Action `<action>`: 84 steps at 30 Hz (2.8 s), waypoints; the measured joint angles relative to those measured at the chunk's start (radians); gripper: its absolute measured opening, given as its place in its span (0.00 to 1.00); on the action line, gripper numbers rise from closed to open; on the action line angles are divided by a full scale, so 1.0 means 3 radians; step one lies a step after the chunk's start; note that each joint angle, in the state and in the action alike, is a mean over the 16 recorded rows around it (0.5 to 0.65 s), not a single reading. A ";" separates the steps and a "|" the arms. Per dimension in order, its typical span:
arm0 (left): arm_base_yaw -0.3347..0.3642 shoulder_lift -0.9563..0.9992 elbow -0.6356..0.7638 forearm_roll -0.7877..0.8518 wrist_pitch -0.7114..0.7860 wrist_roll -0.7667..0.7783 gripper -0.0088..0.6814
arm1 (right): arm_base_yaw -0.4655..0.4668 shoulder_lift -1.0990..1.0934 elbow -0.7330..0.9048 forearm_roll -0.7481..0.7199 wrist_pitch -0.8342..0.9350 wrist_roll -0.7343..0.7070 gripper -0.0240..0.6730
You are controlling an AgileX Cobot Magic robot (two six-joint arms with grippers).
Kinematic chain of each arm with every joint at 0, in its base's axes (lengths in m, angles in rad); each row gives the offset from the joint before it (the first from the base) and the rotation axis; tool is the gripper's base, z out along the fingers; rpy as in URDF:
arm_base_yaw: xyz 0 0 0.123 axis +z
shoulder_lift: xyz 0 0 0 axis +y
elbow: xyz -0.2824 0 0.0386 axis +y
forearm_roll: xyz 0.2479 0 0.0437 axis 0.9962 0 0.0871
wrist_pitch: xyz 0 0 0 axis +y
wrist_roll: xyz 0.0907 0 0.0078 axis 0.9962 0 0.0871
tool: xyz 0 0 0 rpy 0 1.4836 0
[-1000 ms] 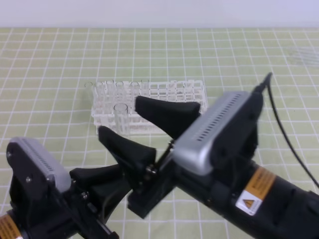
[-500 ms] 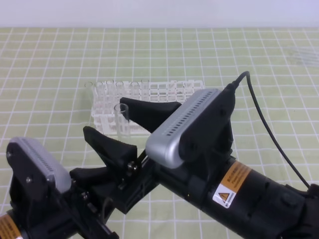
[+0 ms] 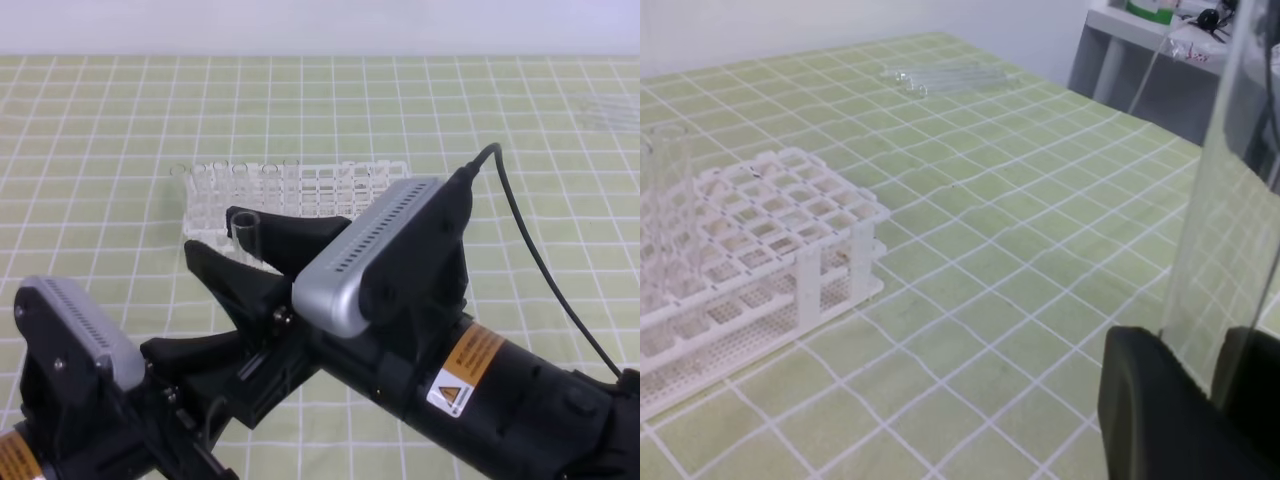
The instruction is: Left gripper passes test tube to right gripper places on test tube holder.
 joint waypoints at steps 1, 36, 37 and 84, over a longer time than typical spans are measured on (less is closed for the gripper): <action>0.0000 0.0000 0.0000 0.0001 -0.0004 0.0002 0.02 | 0.0000 0.0000 0.0000 0.0000 0.0000 0.0000 0.07; 0.0001 -0.0143 0.0002 0.0096 -0.0109 0.0010 0.06 | -0.0041 -0.0041 0.0000 0.0049 0.0078 -0.0030 0.05; 0.0001 -0.0185 0.0002 0.0096 -0.0087 0.0010 0.07 | -0.0057 -0.0053 0.0000 0.0062 0.0098 -0.0041 0.05; 0.0000 -0.2093 0.1101 0.0128 0.0791 -0.0302 0.01 | -0.0929 -0.0239 0.0000 0.0139 0.0501 -0.0281 0.05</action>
